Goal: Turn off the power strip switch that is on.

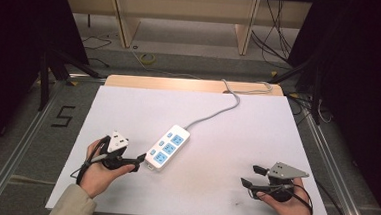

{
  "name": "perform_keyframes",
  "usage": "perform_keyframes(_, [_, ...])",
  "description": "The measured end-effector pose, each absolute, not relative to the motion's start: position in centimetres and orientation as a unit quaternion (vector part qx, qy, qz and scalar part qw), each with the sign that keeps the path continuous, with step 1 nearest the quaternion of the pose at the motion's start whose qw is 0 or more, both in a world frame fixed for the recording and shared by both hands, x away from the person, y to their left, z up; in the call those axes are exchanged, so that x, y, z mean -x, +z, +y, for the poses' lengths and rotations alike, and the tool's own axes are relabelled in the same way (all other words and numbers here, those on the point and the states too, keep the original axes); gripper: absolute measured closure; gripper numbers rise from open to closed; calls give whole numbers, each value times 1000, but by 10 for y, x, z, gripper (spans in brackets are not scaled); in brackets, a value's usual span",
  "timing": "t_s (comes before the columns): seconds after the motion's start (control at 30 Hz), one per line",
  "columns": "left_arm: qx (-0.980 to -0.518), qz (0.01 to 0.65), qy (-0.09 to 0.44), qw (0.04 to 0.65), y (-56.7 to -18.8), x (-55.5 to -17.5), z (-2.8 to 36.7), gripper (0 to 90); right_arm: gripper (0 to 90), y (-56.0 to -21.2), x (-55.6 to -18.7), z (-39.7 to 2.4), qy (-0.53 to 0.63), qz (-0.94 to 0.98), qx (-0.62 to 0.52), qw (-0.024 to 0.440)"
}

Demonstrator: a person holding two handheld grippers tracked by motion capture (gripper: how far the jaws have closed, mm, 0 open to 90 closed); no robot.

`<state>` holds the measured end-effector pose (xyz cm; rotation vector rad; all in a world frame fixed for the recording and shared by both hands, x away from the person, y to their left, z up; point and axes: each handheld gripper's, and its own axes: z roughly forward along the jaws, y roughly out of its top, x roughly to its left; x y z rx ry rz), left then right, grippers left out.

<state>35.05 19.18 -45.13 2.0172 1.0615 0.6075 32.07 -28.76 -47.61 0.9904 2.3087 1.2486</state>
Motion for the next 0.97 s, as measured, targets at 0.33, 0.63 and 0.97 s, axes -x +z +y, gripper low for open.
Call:
perform_keyframes(0.33, [-791,426,230,374,-461,-337,203,159,345,-476,-321,-287,439,812,-348,165])
perform_keyframes(0.63, [-792,433,229,365,-467,-331,211,159,345,-476,-321,-287,440,812,-347,165])
perform_keyframes(0.97, [-787,444,231,362,-471,-333,215,159,345,-476,-321,-287,440,812,-346,165])
